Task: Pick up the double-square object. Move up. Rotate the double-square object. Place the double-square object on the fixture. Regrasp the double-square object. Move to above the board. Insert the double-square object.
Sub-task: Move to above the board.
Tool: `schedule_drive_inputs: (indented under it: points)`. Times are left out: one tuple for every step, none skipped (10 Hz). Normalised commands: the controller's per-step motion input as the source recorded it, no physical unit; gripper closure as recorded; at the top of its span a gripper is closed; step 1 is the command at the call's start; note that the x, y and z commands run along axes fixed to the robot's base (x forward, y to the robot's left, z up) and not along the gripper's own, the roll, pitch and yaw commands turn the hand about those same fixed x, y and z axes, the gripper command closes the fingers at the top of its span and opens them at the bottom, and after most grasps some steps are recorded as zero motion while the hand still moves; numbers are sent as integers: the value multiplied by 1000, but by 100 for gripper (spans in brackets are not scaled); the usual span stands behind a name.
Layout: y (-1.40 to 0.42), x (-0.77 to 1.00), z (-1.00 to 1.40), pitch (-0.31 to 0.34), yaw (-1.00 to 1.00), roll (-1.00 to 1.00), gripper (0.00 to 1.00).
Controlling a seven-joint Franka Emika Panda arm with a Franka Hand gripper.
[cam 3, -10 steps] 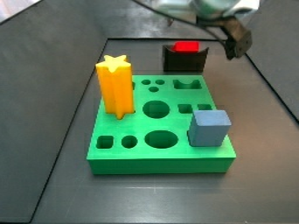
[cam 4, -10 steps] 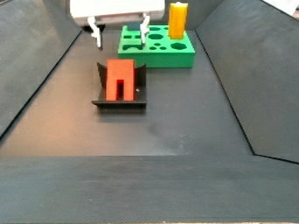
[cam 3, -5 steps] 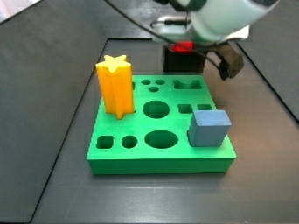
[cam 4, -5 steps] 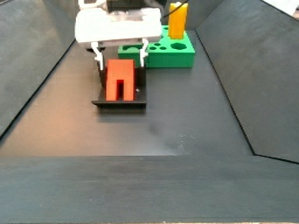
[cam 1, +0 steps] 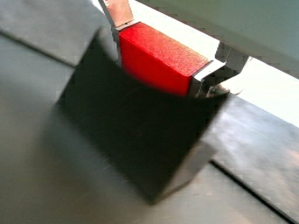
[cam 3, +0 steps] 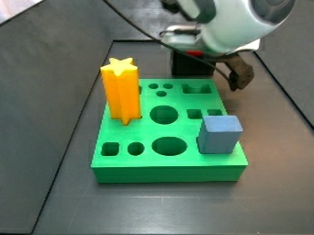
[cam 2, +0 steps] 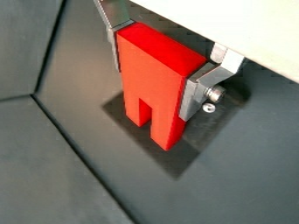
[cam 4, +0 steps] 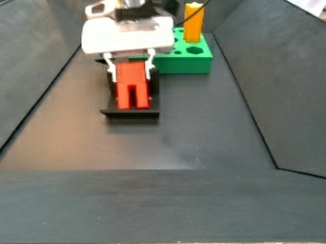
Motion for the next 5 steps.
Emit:
schedule_drive_inputs:
  points:
    - [-29,322,1000,579,143,-102,100]
    - [-30,314,1000,506,260,-82,100]
    - [-31,312,1000,418,345,-67,100]
    - [-32,310,1000,294,407,-47,100]
    - [-35,310,1000,204,419,-29,100]
